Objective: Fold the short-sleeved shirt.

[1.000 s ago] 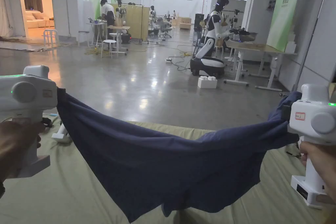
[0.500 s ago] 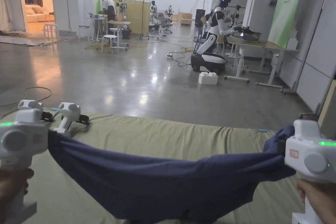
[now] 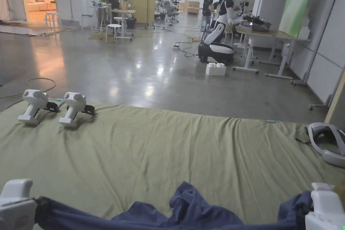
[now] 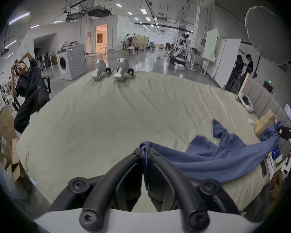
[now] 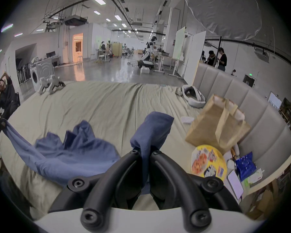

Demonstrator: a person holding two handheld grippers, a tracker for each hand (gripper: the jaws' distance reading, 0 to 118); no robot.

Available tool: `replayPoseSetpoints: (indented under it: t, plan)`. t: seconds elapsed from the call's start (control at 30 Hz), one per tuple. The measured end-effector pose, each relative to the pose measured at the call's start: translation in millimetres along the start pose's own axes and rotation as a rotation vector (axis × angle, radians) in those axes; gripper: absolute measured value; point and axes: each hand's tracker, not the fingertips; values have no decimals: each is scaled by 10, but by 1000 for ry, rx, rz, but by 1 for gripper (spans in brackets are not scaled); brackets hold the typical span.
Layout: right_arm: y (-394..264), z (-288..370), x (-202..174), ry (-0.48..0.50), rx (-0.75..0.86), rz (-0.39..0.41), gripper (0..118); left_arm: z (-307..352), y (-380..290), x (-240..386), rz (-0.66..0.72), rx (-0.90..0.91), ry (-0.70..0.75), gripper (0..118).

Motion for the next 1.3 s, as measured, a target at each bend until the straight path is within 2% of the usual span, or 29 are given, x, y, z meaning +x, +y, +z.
replayPoseSetpoints:
  t: [0.2,0.4,0.47,0.5,0.53,0.6,0.7,0.73,0.87,0.93,1.07,1.17,1.2,1.23,1.27,1.3]
  plan:
    - [-641,-11,-38,1,-133,39,9,-51,-501,-130,43,-115,11,7]
    - [-916,-114,-86,0,-188,11,10,-30,-709,-157,62,-166,23,7]
    - [-890,-84,-124,-19,-176,25,18,1,-721,-139,61,-174,26,7]
    - [-851,-59,-146,-33,-162,37,32,23,-701,-121,57,-174,29,8]
    - [-807,-35,-155,-34,-147,41,40,49,-674,-99,48,-170,32,12]
    - [-723,20,-159,-24,-100,40,66,137,-629,-52,15,-143,61,35]
    - [-558,154,-234,-28,2,64,68,281,-536,-10,17,-100,49,65]
    - [-471,272,-295,-27,34,76,69,334,-493,14,21,-79,44,67]
    - [-303,424,-493,27,163,79,71,447,-331,176,20,39,8,67]
    - [-230,480,-637,70,225,53,71,477,-217,333,12,90,-23,67]
    - [-132,523,-957,94,330,-9,71,462,-98,687,-28,193,-46,67]
    - [-104,533,-1175,66,409,-44,64,389,-83,902,-40,259,-34,66]
    - [-96,540,-1217,70,425,-56,55,383,-72,966,-36,276,-38,65]
    - [-89,546,-1254,73,441,-67,45,310,-96,978,-34,290,-40,60]
    - [-81,526,-1276,75,446,-72,36,287,-95,1014,-37,298,-37,47]
    - [-73,525,-1298,74,457,-78,26,275,-85,1061,-45,310,-32,19]
